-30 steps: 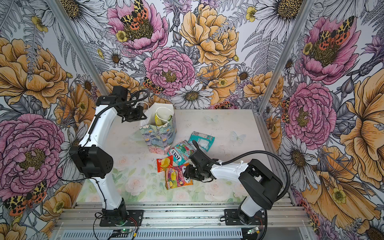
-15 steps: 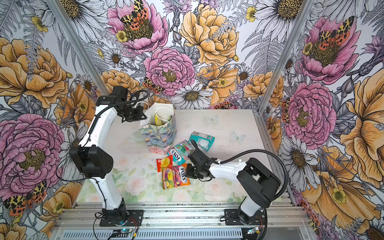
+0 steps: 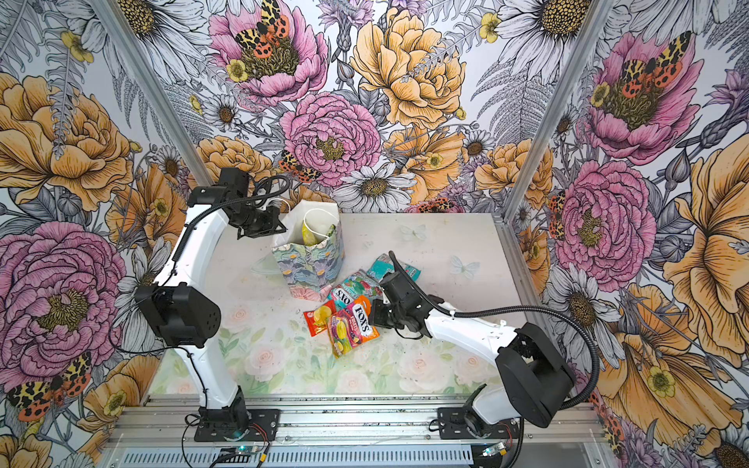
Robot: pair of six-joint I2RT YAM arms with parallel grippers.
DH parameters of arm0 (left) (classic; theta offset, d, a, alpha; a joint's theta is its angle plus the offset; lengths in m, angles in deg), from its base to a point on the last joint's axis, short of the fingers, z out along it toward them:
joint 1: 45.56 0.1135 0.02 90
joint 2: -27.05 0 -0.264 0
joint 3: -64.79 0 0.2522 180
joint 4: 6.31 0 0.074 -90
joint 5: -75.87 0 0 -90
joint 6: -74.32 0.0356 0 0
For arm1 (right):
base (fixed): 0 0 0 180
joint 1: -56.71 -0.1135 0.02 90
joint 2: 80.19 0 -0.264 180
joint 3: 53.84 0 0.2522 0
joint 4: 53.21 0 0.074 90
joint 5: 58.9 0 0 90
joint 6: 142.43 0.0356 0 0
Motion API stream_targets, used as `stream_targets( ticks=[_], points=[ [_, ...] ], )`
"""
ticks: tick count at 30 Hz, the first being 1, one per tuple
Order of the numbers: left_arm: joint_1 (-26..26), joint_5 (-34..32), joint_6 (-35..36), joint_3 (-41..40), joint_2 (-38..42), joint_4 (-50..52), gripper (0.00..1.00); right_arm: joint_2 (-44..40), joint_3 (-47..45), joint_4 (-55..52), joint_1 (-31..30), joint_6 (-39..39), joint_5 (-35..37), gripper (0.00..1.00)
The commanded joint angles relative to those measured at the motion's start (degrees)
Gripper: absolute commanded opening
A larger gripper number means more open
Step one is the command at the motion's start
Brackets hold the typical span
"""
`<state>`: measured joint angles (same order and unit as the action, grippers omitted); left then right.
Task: Place the snacks into the paper bag
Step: Move the snack to the snack.
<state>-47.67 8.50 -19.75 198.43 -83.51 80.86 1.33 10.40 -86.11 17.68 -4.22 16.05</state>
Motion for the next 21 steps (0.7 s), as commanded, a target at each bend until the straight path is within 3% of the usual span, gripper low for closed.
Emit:
stream_targets(
  ticks=[1,5,12,17,21],
  points=[
    [-0.1,1.2,0.7,-0.8,1.6,0.8,0.00,-1.1,5.0,-4.7,1.3,-7.6,1.6,0.00],
    [-0.1,1.3,0.7,-0.9,1.7,0.7,0.00,0.2,7.6,-6.2,2.8,-10.9,1.8,0.00],
    [-0.1,1.4,0.7,-0.9,1.8,0.7,0.00,9.9,14.4,-6.3,6.2,-16.6,1.1,0.00],
    [-0.3,1.5,0.6,-0.8,1.5,0.8,0.00,14.1,18.9,-6.2,8.9,-16.4,3.2,0.26],
    [-0.6,1.8,0.6,-0.8,1.4,0.8,0.00,10.5,18.4,-6.1,9.5,-14.2,6.0,0.41]
  ],
)
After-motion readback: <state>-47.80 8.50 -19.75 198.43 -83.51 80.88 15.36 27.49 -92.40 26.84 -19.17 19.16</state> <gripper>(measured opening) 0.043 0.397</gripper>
